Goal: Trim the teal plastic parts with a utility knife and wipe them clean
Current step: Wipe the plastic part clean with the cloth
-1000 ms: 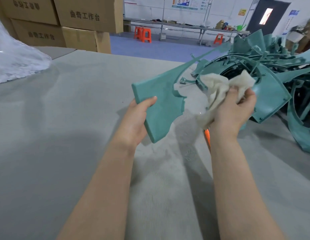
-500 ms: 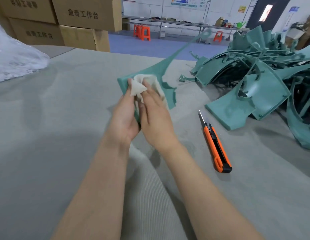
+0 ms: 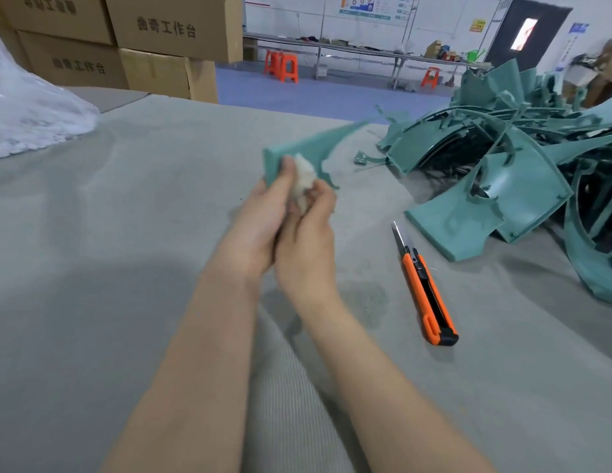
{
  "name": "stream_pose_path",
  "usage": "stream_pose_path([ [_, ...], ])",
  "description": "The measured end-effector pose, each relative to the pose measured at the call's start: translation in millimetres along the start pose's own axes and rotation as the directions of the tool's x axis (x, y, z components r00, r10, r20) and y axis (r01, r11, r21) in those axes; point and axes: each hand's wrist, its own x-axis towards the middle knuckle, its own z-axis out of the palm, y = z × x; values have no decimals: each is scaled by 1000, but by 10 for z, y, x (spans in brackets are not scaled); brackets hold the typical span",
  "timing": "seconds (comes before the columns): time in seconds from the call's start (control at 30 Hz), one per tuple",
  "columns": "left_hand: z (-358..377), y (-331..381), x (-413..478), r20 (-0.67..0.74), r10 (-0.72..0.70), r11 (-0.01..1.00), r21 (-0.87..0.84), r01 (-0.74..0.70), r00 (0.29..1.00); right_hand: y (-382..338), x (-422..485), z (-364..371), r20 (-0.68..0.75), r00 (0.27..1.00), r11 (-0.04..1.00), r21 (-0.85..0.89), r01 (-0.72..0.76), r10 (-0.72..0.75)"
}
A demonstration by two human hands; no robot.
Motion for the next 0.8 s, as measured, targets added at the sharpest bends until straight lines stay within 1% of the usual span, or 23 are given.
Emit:
stream_pose_path([
  [0.03,-70,41,34,-27,-28,999,-27,28,999,-7,-65,77,36,999,999,-20,28,-27],
  [0.1,-184,67,49,-39,-79,996,-46,77,996,10,-90,134,90,995,997,-71,38,-32],
  [0.17,-173,50,31,-7,-74,996,-46,73,997,44,-35,74,61,996,991,-109,72,-66],
  [0.23,-98,43,-23,71,-68,996,-60,73,995,68,49,-21,3,991,979,-159,130,-131],
  [0.27,-72,48,-56,115,-79,996,-36,83,990,103,97,-64,-23,986,962,-223,156,-165],
  [0.33,-70,67,-102,166,-110,991,94,95,980,207,200,-155,-48,978,898,-408,166,-203],
  [0.4,-88,86,-145,181,-124,960,269,72,976,313,315,-272,-85,983,832,-548,88,-160],
  [0.5,-86,120,-228,227,-133,886,463,14,965,445,491,-457,-154,986,780,-624,-49,-61],
  [0.57,-95,169,-285,259,-160,842,540,-6,952,526,591,-642,-237,968,737,-639,-221,85],
  [0.6,-107,199,-307,271,-170,825,565,-14,947,567,626,-753,-274,945,707,-633,-316,177],
  [0.63,-113,223,-319,276,-176,815,579,-17,945,597,635,-861,-297,919,683,-616,-392,260],
  [0.67,-108,243,-323,271,-173,812,584,-19,947,613,632,-933,-300,902,677,-596,-431,310],
  [0.7,-89,251,-325,262,-161,808,589,-25,952,598,607,-950,-288,902,698,-572,-431,321],
  [0.73,-62,242,-318,249,-140,801,598,-38,958,543,577,-904,-256,924,742,-551,-381,284],
  [0.8,-20,194,-282,211,-85,785,617,-65,974,360,491,-674,-163,980,845,-502,-185,117],
])
